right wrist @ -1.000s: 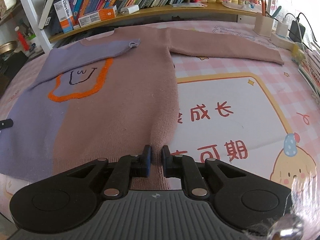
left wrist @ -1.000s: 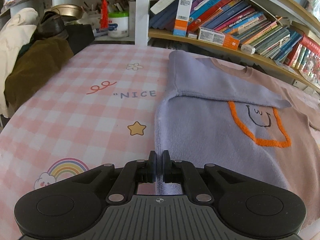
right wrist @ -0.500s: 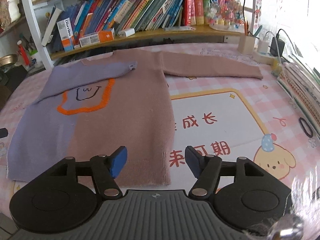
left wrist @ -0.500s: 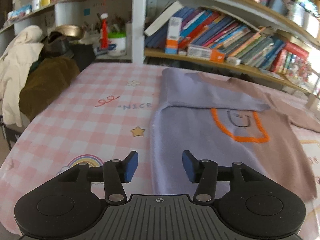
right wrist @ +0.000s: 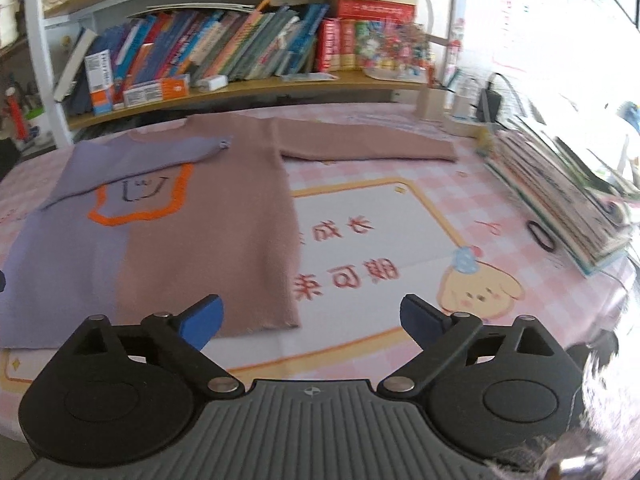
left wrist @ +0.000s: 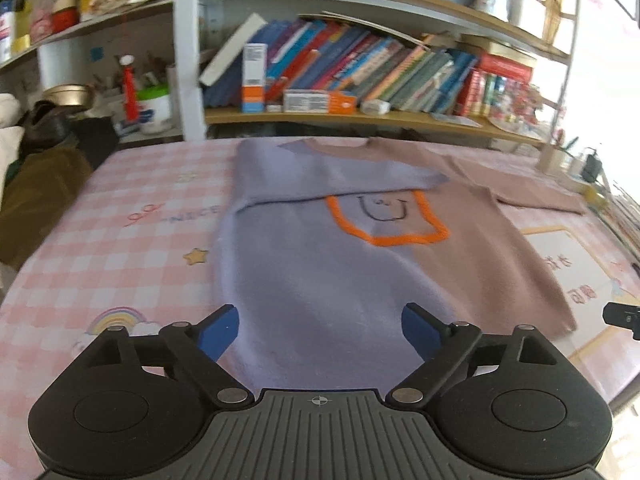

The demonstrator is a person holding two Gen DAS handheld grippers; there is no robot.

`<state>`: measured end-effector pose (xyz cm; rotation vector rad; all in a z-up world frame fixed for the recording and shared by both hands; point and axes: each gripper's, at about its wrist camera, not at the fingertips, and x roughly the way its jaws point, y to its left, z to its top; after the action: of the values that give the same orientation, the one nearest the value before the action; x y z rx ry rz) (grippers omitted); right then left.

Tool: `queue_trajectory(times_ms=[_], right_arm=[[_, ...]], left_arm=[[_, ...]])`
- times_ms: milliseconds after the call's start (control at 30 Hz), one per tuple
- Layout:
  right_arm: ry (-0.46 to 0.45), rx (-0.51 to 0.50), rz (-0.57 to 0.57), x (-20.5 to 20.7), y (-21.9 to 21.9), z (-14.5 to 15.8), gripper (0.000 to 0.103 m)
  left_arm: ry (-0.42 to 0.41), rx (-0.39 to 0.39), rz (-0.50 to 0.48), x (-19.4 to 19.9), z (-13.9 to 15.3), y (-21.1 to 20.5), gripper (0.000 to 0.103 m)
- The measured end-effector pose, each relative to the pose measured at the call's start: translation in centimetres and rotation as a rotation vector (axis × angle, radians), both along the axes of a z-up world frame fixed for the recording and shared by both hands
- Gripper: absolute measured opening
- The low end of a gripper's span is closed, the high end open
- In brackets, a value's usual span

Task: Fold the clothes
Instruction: 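Open both grippers and move the right gripper to the pink sleeve cuff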

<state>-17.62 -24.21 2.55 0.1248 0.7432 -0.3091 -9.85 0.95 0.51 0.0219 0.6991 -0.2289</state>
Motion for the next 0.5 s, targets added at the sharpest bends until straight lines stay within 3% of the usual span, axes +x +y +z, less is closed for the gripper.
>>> queue_trajectory(times_ms=[500], right_arm=[[0.006,0.009,-0.05,0.3,-3.3,-0.3,0.098]], left_arm=[[0.025,-0.001,-0.013,1.3,-0.6,-3.4,0.094]])
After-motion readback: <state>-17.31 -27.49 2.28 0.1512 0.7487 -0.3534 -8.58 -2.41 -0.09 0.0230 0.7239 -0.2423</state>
